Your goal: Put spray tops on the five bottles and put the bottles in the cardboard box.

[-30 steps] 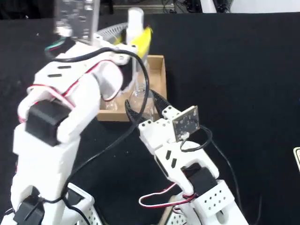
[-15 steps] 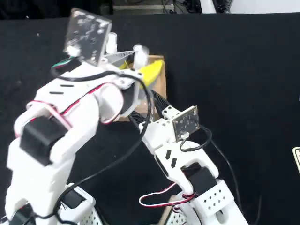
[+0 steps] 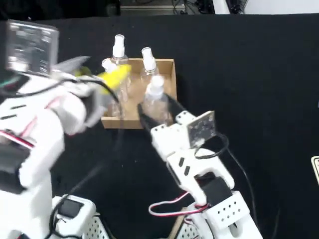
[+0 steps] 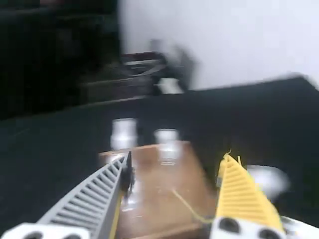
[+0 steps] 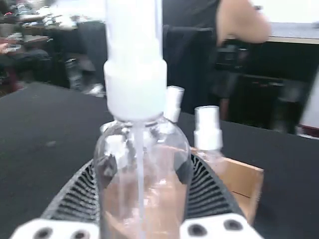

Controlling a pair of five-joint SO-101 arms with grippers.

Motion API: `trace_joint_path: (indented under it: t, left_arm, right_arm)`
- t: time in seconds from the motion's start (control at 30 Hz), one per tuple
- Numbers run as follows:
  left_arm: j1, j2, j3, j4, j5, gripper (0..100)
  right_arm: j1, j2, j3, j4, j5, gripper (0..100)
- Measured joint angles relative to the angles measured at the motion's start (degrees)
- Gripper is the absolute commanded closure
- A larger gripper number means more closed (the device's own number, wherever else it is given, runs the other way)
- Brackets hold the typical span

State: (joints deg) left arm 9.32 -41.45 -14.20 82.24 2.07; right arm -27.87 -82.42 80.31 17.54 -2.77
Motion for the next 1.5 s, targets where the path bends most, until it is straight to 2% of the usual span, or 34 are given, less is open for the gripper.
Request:
trace_joint_path:
  t: [0.17,0.27,0.33,0.6,0.87,1.03,1.23,1.33,1.5]
  left_arm:
    - [-20.7,0.9,8.4,-1.7,0.0,74]
    - [-29.1,3.4,20.8,-7.8,0.0,74]
    - [-32.4,3.6,30.9,-13.7,0.0,74]
    - [-33.3,3.3,62.9,-41.9,0.0,74]
    - [-33.3,2.9,79.9,-60.7,0.0,74]
    - [-33.3,2.7,89.1,-69.4,0.0,74]
    - [-33.3,2.6,92.0,-76.0,0.0,74]
    - [-33.3,2.6,92.4,-76.4,0.0,74]
    - [-33.3,2.6,92.4,-76.6,0.0,74]
  right_arm:
    - [8.3,0.1,-0.1,4.3,0.0,98.8]
    - [11.3,0.4,-1.2,8.8,0.0,98.8]
    - [12.2,0.4,-1.3,9.3,0.0,98.8]
    - [13.6,0.4,-0.7,4.1,0.0,98.8]
    - [22.9,0.5,-0.4,2.0,0.9,98.8]
    - [32.4,8.2,-5.9,2.0,8.7,98.8]
    - [44.0,28.0,-13.7,-0.1,9.4,98.8]
    - [47.5,38.6,-13.7,-8.0,9.5,98.8]
    - [51.3,53.4,-8.4,-30.9,9.8,98.8]
